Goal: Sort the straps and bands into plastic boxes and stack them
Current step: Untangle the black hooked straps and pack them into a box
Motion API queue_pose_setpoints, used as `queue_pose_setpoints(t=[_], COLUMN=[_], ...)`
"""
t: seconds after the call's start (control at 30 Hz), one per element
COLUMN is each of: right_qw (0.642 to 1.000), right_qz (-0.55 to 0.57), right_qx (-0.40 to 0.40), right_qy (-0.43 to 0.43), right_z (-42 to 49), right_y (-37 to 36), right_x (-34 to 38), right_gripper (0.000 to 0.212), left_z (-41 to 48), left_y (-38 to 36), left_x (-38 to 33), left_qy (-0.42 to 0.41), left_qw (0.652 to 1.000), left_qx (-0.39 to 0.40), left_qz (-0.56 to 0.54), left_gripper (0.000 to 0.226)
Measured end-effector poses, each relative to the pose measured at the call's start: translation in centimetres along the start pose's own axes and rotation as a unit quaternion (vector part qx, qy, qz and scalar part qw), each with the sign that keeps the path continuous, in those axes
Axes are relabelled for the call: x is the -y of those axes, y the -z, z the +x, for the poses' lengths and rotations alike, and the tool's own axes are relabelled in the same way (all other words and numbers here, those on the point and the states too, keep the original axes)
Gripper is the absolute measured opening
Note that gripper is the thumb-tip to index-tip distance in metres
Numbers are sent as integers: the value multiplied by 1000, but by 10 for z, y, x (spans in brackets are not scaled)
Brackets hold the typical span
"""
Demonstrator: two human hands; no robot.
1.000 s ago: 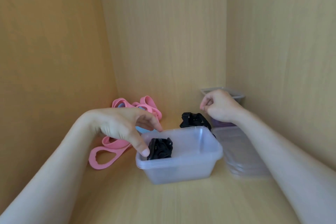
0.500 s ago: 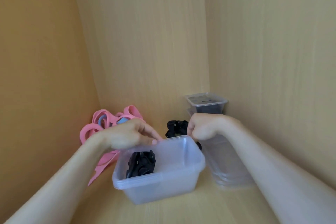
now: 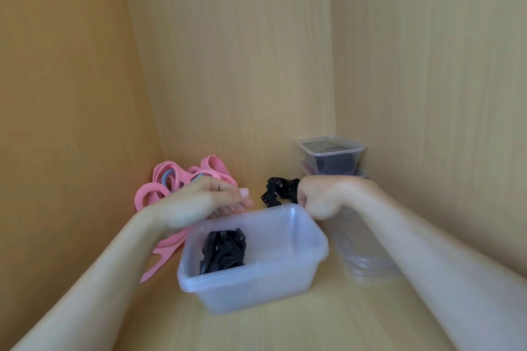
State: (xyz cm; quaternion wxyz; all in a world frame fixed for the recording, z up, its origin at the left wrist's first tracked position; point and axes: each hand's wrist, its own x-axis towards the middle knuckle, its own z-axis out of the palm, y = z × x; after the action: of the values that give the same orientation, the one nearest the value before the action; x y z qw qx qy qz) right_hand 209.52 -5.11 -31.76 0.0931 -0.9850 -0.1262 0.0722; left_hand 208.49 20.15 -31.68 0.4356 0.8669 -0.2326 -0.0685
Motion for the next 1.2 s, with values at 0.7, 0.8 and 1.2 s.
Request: queue_pose_setpoints(t=[0.7, 0.8, 1.2], right_qw=[823, 789, 534], right_qz=[474, 526, 777], right_qx=[-254, -232, -213], right_qy=[185, 218, 255], right_z=[37, 32, 21], right_y=[85, 93, 133], right_x=[66, 60, -1], right_gripper=[17, 15, 12], left_z=[12, 17, 82], left_y=[-7, -5, 27], left_x=[10, 3, -75], left_qy=[-78, -94, -187], left_qw=[969, 960, 957], left_qx=[-227, -257, -144], left_qz=[-64, -61, -168], left_gripper=[31, 17, 9])
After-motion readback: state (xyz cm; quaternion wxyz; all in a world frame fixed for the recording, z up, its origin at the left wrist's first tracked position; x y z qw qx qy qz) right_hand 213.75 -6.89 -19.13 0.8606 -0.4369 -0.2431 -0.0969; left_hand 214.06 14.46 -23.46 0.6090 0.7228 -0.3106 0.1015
